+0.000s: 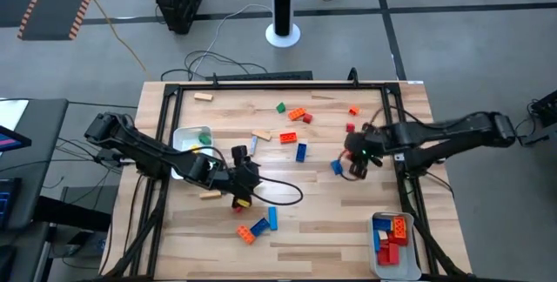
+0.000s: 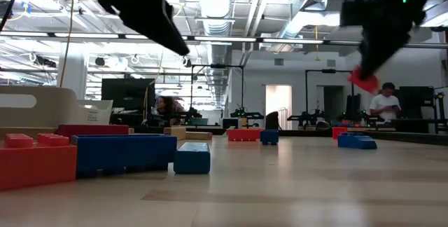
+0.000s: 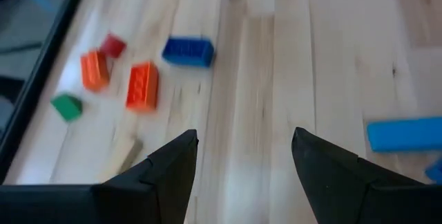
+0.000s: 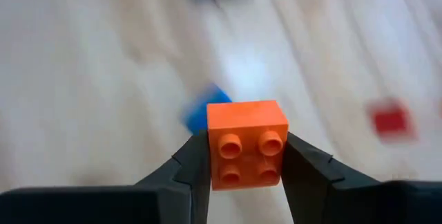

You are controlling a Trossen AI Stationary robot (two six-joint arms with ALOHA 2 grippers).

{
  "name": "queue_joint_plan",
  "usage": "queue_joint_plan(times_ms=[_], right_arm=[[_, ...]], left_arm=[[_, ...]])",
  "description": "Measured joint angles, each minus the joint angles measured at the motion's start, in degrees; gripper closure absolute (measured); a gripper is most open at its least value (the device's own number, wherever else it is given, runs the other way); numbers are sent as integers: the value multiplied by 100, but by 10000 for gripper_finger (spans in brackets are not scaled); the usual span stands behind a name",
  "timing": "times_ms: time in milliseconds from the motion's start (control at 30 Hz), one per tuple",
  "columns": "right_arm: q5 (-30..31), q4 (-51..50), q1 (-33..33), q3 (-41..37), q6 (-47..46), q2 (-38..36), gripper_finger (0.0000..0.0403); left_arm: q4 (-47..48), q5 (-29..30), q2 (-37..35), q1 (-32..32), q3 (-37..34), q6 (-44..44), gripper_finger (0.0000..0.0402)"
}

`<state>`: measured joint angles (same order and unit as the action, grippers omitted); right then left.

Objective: Sort blocks by size
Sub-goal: Put the orange small game piece into the white bin

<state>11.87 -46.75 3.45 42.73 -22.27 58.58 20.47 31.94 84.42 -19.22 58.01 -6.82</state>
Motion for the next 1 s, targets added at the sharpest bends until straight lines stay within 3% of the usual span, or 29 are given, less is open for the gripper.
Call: queue_joint_plan(times_ms=[167, 333, 1000], right_arm=[[661, 2400, 719, -353, -273, 29, 244], [1208, 4649, 1050, -598, 11, 640, 244], [1387, 9278, 921, -606, 1014, 2840, 244]], left_arm=[[-2202, 40, 0, 74, -812, 151, 173], [-4152, 443, 4, 96, -1541, 600, 173], [-4368, 1834, 4, -68, -1582, 1003, 181]])
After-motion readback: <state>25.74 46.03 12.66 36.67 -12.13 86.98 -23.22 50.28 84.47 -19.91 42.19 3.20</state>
